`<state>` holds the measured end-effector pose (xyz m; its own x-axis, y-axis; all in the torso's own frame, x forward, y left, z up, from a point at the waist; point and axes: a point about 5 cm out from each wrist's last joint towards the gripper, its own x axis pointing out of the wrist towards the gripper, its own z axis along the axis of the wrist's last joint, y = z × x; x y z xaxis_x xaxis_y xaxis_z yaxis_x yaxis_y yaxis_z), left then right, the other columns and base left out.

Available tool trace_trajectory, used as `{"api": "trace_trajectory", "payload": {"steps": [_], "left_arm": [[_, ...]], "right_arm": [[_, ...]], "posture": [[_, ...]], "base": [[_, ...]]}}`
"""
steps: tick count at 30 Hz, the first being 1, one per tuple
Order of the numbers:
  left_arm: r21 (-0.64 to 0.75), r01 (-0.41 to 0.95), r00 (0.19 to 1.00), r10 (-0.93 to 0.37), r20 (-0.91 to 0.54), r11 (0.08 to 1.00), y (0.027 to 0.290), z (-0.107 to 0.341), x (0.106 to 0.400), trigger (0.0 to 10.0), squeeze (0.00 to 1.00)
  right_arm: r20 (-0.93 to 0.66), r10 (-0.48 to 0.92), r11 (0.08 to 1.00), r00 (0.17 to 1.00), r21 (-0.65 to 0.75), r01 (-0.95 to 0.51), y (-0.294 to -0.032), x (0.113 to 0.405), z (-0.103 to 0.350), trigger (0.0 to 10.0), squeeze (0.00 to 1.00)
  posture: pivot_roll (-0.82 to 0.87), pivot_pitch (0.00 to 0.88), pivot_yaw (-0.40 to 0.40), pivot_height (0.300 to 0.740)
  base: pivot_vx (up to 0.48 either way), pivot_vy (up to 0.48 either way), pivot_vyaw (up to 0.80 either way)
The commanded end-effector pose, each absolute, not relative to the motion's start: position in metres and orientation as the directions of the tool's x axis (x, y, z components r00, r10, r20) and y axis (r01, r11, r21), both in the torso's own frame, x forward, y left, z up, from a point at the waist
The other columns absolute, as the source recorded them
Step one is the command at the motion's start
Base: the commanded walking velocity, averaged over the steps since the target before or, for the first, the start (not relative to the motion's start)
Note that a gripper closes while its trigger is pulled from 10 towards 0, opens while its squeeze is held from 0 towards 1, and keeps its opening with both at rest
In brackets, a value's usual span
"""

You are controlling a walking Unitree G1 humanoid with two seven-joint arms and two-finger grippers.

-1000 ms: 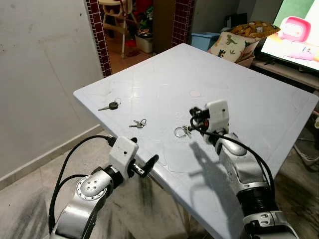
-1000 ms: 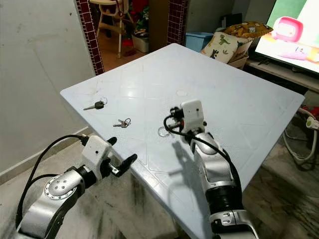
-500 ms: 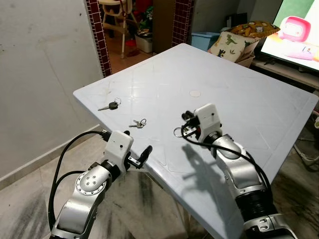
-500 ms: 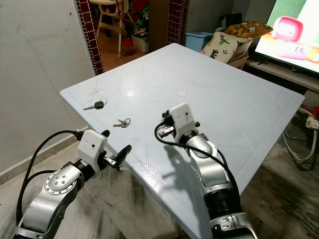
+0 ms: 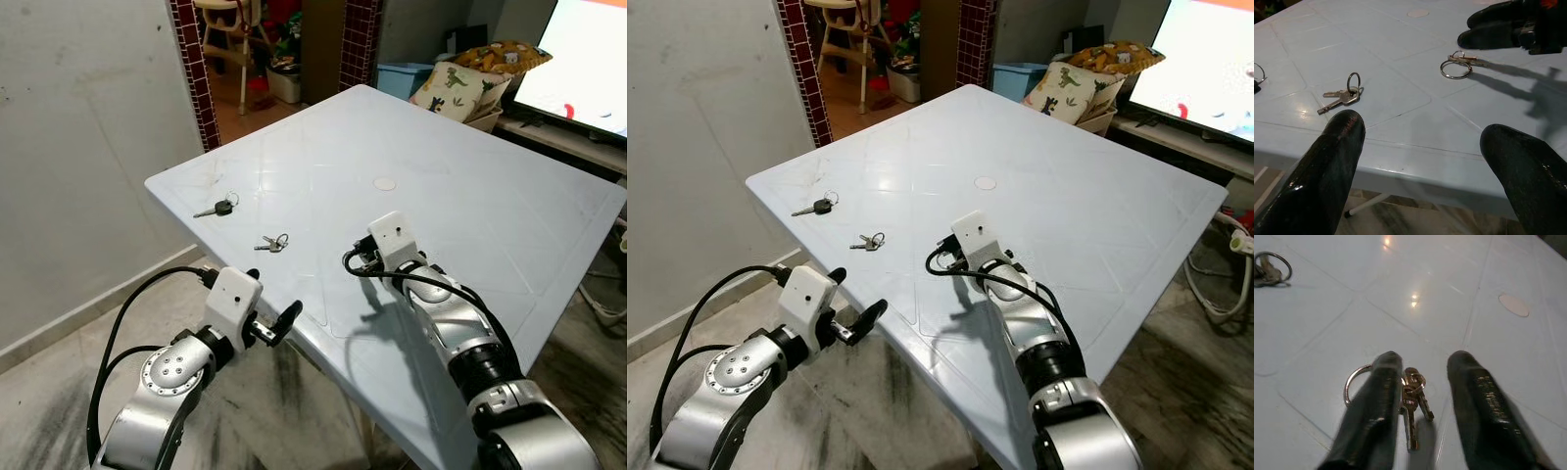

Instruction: Hang keys on a hook

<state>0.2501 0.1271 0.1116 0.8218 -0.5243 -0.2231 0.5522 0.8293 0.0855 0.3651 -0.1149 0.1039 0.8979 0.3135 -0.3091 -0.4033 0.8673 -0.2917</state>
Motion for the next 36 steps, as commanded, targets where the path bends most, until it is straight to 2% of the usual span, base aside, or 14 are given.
{"api": "trace_trajectory", "payload": {"steps": [1, 2, 3, 14, 25, 26, 27, 28, 36], "left_arm": [[0.081, 0.572, 0.808, -0.543, -0.229, 0.816, 0.126, 0.114, 0.246, 10.0, 0.0], [0.081, 0.573, 0.807, -0.544, -0.23, 0.815, 0.126, 0.114, 0.246, 10.0, 0.0], [0.078, 0.575, 0.805, -0.546, -0.232, 0.814, 0.126, 0.114, 0.245, 10.0, 0.0], [0.03, 0.619, 0.769, -0.598, -0.227, 0.785, 0.121, 0.118, 0.238, 10.0, 0.0], [0.032, 0.618, 0.769, -0.595, -0.234, 0.786, 0.122, 0.118, 0.238, 10.0, 0.0], [0.032, 0.618, 0.769, -0.595, -0.235, 0.786, 0.122, 0.119, 0.238, 10.0, 0.0], [0.033, 0.618, 0.769, -0.595, -0.235, 0.786, 0.122, 0.119, 0.238, 10.0, 0.0], [0.033, 0.618, 0.769, -0.594, -0.235, 0.786, 0.122, 0.119, 0.238, 10.0, 0.0], [0.037, 0.616, 0.77, -0.592, -0.239, 0.787, 0.122, 0.118, 0.238, 10.0, 0.0]], "right_arm": [[-0.301, 0.319, 0.868, 0.899, -0.289, -0.405, -0.113, 0.372, 0.11, 10.0, 0.41], [-0.303, 0.318, 0.869, 0.898, -0.284, -0.404, -0.113, 0.372, 0.11, 10.0, 0.41], [-0.31, 0.317, 0.871, 0.896, -0.278, -0.405, -0.115, 0.374, 0.11, 10.0, 0.0], [-0.394, 0.301, 0.866, 0.868, -0.268, -0.422, -0.125, 0.374, 0.099, 10.0, 0.0], [-0.436, 0.323, 0.852, 0.84, -0.253, -0.459, -0.124, 0.371, 0.091, 10.0, 0.0], [-0.437, 0.325, 0.853, 0.839, -0.248, -0.46, -0.124, 0.371, 0.091, 8.2, 0.0], [-0.438, 0.328, 0.852, 0.837, -0.246, -0.463, -0.123, 0.371, 0.09, 2.4, 0.0], [-0.439, 0.335, 0.849, 0.834, -0.242, -0.469, -0.122, 0.37, 0.089, 0.0, 0.0], [-0.449, 0.345, 0.843, 0.824, -0.239, -0.483, -0.121, 0.368, 0.085, 0.0, 0.0]], "posture": [[0.09, 0.02, 0.006, 0.74], [0.09, 0.02, 0.006, 0.74], [0.09, 0.022, 0.007, 0.74], [0.1, 0.035, 0.008, 0.74], [0.1, 0.038, 0.009, 0.74], [0.1, 0.038, 0.009, 0.74], [0.1, 0.038, 0.01, 0.74], [0.11, 0.038, 0.009, 0.74], [0.11, 0.039, 0.007, 0.74]], "base": [[0.0, 0.0, 0.0], [0.0, 0.0, 0.0], [0.0, 0.0, 0.0], [0.0, 0.0, 0.0], [0.0, 0.0, 0.0], [0.0, 0.0, 0.0], [0.0, 0.0, 0.0], [0.0, 0.0, 0.0], [0.0, 0.0, 0.0]]}}
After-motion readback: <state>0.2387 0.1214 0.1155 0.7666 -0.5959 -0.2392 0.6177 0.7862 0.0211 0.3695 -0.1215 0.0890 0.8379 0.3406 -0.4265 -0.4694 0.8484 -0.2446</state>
